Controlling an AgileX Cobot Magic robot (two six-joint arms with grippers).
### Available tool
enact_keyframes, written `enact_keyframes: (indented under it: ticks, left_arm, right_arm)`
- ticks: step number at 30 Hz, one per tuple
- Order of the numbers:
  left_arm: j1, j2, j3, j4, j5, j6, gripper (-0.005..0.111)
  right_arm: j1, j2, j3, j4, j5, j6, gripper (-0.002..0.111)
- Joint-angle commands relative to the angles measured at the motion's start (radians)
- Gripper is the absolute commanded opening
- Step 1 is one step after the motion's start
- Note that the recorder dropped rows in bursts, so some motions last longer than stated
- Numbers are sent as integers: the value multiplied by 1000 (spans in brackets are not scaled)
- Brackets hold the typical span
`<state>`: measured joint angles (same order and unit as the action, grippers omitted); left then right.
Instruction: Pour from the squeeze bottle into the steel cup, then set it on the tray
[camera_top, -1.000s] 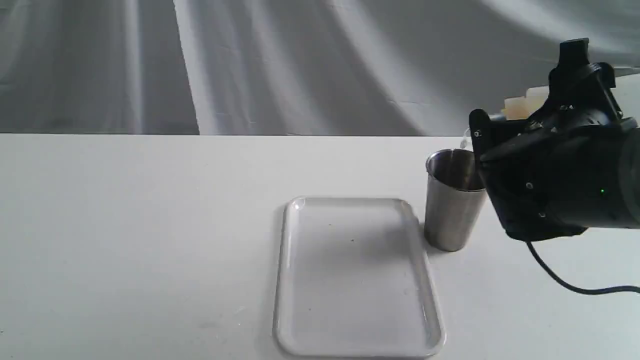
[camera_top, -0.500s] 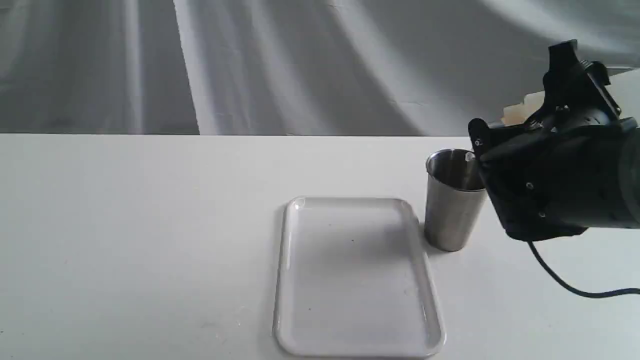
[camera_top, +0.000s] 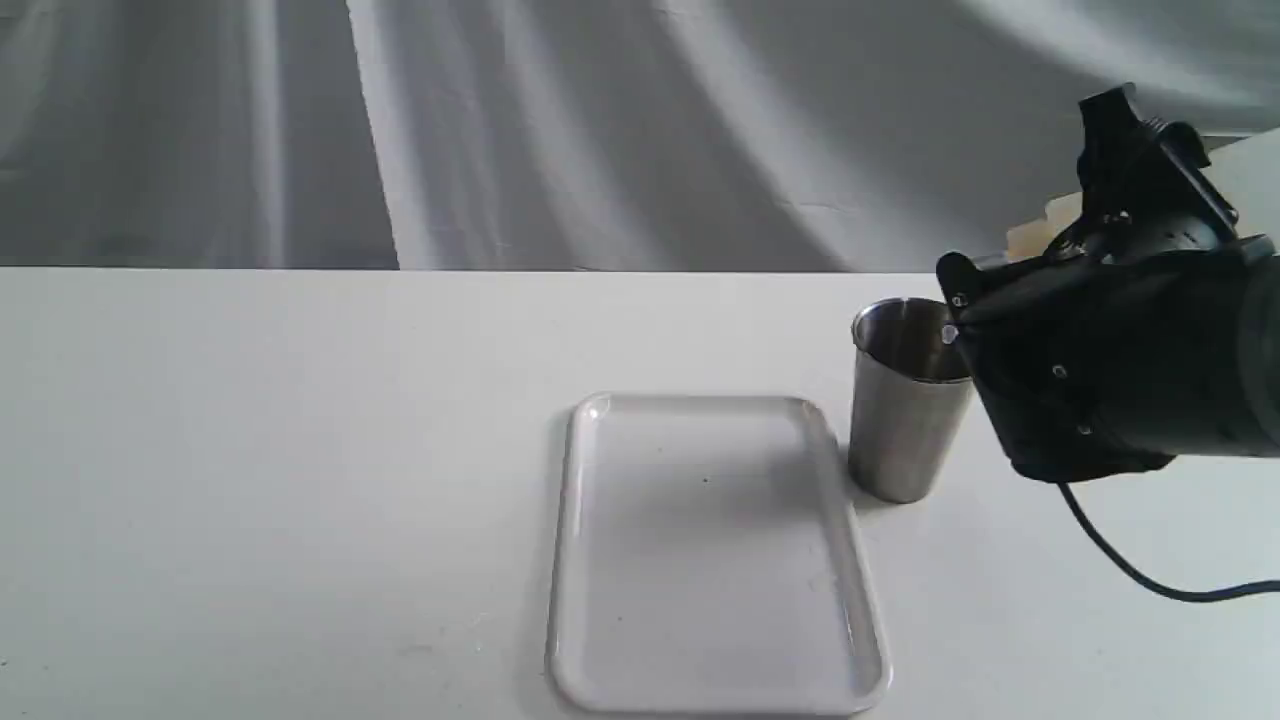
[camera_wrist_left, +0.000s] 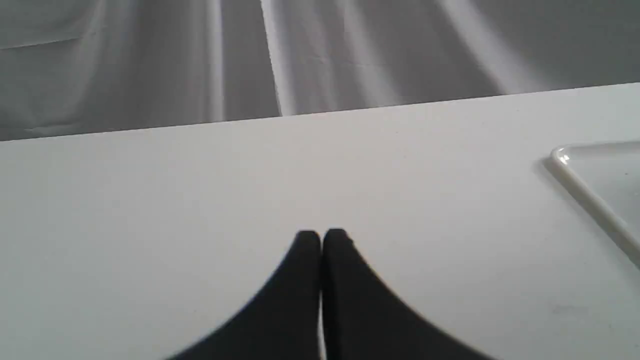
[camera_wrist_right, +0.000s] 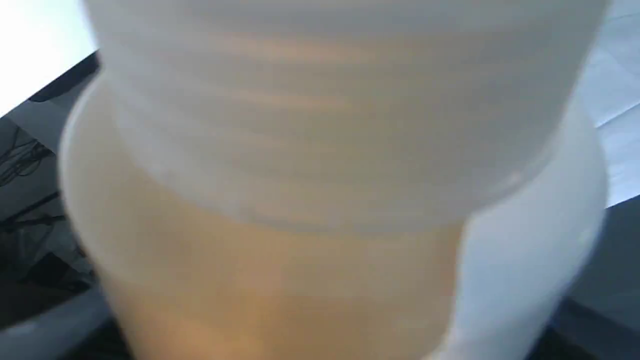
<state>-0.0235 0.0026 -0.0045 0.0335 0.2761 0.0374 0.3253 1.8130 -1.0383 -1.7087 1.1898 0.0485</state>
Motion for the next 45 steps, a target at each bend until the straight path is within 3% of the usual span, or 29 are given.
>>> enact_keyframes:
  ticks: [1,45]
  left_arm:
    - [2,-3,4,-1,-10,-3,0]
    - [2,-3,4,-1,-10,-3,0]
  right_arm:
    - [1,-16,-6,-36,31,-4,17]
    - [1,-16,-6,-36,31,-34,17]
